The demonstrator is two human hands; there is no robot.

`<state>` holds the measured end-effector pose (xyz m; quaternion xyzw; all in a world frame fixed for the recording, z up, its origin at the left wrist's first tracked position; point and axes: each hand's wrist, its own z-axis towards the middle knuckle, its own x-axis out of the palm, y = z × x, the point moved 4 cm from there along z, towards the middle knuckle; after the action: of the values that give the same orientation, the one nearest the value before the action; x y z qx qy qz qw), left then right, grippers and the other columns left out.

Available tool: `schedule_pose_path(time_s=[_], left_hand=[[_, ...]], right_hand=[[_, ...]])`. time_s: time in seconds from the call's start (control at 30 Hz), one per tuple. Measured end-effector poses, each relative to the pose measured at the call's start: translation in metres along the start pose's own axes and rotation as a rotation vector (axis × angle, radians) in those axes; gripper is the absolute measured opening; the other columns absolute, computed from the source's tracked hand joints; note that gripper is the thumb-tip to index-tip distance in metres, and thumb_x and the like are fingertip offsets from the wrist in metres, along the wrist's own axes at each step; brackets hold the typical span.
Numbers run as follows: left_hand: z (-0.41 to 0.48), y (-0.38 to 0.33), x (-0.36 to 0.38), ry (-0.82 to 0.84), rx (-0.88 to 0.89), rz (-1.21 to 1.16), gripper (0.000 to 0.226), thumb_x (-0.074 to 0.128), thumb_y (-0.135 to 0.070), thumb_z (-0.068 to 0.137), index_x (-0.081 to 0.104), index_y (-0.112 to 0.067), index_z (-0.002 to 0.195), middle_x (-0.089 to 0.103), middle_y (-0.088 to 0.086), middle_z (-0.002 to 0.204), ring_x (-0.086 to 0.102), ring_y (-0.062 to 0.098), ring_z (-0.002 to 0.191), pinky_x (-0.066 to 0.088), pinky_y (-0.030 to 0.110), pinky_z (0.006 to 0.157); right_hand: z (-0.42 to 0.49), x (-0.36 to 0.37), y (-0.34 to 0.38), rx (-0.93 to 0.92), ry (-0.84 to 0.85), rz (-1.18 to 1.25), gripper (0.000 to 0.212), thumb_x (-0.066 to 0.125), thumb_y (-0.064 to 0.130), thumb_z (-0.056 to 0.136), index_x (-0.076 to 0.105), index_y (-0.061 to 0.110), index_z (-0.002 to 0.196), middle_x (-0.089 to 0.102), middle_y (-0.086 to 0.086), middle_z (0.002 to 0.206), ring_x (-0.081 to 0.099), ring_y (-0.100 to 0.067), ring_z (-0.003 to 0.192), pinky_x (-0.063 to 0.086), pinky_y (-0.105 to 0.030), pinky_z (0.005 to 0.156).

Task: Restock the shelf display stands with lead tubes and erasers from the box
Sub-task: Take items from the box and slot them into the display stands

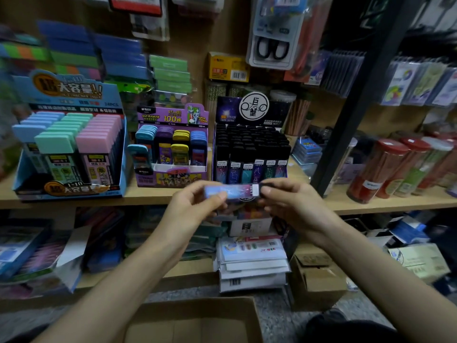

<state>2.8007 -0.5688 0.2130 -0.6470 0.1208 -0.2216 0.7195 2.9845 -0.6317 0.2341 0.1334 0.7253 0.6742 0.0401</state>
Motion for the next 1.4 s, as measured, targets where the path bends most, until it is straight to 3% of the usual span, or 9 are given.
schedule_pose_path(time_s=[0.13, 0.27, 0.37, 0.53, 0.6, 0.77, 1.1, 1.23, 1.4], left_hand=[[-0.002, 0.005, 0.022, 0.083, 0.002, 0.223, 0.014, 0.072, -0.009, 0.078, 0.065, -0.019, 0.084, 0.066, -0.004, 0.083, 0.061, -0.001, 0.077, 0.048, 0.010, 0.064], [0.000, 0.006, 0.039, 0.125, 0.070, 0.391, 0.016, 0.073, -0.008, 0.077, 0.061, -0.010, 0.089, 0.063, 0.000, 0.083, 0.059, 0.010, 0.078, 0.048, 0.016, 0.068], [0.008, 0.002, 0.035, 0.025, 0.127, 0.468, 0.020, 0.072, -0.018, 0.079, 0.058, -0.019, 0.094, 0.061, -0.002, 0.089, 0.060, 0.013, 0.083, 0.051, 0.024, 0.073], [0.025, -0.009, 0.012, -0.247, 0.341, 0.725, 0.040, 0.070, -0.029, 0.080, 0.048, -0.021, 0.113, 0.042, -0.010, 0.109, 0.037, -0.008, 0.085, 0.035, 0.001, 0.073], [0.030, -0.003, 0.008, -0.269, 0.318, 0.784, 0.049, 0.070, -0.029, 0.081, 0.046, -0.017, 0.122, 0.041, -0.007, 0.115, 0.032, -0.011, 0.092, 0.029, 0.002, 0.074], [0.038, 0.021, 0.010, -0.210, 0.183, 0.820, 0.063, 0.071, -0.027, 0.081, 0.040, -0.014, 0.135, 0.045, 0.003, 0.131, 0.047, 0.016, 0.119, 0.034, 0.023, 0.089], [0.048, 0.027, 0.008, -0.244, 0.140, 0.831, 0.058, 0.069, -0.026, 0.083, 0.043, -0.011, 0.132, 0.045, 0.005, 0.131, 0.052, 0.022, 0.114, 0.044, 0.036, 0.094], [0.050, 0.027, 0.006, -0.258, 0.141, 0.782, 0.059, 0.070, -0.024, 0.082, 0.041, -0.012, 0.133, 0.048, 0.005, 0.129, 0.052, 0.020, 0.114, 0.046, 0.040, 0.096], [0.049, 0.026, 0.005, -0.220, 0.156, 0.833, 0.056, 0.067, -0.027, 0.084, 0.043, -0.012, 0.133, 0.046, 0.005, 0.130, 0.051, 0.022, 0.117, 0.045, 0.041, 0.096]], right_hand=[[0.004, -0.012, 0.005, -0.047, -0.060, 0.192, 0.016, 0.072, 0.016, 0.066, 0.070, 0.014, 0.082, 0.070, -0.004, 0.076, 0.066, -0.010, 0.066, 0.054, -0.017, 0.059], [0.002, 0.001, 0.018, -0.197, -0.006, -0.070, 0.016, 0.068, 0.014, 0.078, 0.063, 0.014, 0.093, 0.066, -0.001, 0.078, 0.063, -0.009, 0.068, 0.055, -0.020, 0.062], [0.000, -0.007, 0.055, -0.427, -0.132, -0.366, 0.013, 0.067, 0.012, 0.082, 0.063, 0.020, 0.091, 0.064, 0.001, 0.077, 0.063, -0.010, 0.071, 0.056, -0.026, 0.066], [0.002, -0.028, 0.091, -0.687, -0.319, -0.561, 0.013, 0.066, 0.014, 0.085, 0.062, 0.026, 0.090, 0.066, 0.001, 0.091, 0.066, -0.016, 0.086, 0.058, -0.025, 0.071], [0.010, -0.028, 0.085, -0.682, -0.320, -0.596, 0.013, 0.066, 0.013, 0.085, 0.062, 0.023, 0.093, 0.065, 0.001, 0.092, 0.066, -0.018, 0.088, 0.057, -0.028, 0.074], [0.028, -0.017, 0.063, -0.703, -0.250, -0.755, 0.015, 0.068, 0.013, 0.084, 0.063, 0.015, 0.098, 0.062, 0.012, 0.084, 0.059, 0.003, 0.079, 0.053, -0.027, 0.078], [0.042, -0.020, 0.050, -0.601, -0.113, -0.735, 0.011, 0.068, 0.018, 0.084, 0.063, 0.023, 0.092, 0.064, -0.005, 0.087, 0.064, -0.022, 0.088, 0.054, -0.049, 0.077], [0.046, -0.020, 0.045, -0.610, -0.189, -0.767, 0.015, 0.066, 0.017, 0.086, 0.058, 0.022, 0.098, 0.061, 0.000, 0.087, 0.062, -0.019, 0.086, 0.054, -0.045, 0.077], [0.047, -0.005, 0.043, -0.761, -0.278, -1.033, 0.020, 0.065, 0.014, 0.086, 0.060, 0.006, 0.104, 0.052, -0.002, 0.097, 0.058, -0.015, 0.081, 0.052, -0.038, 0.077]])
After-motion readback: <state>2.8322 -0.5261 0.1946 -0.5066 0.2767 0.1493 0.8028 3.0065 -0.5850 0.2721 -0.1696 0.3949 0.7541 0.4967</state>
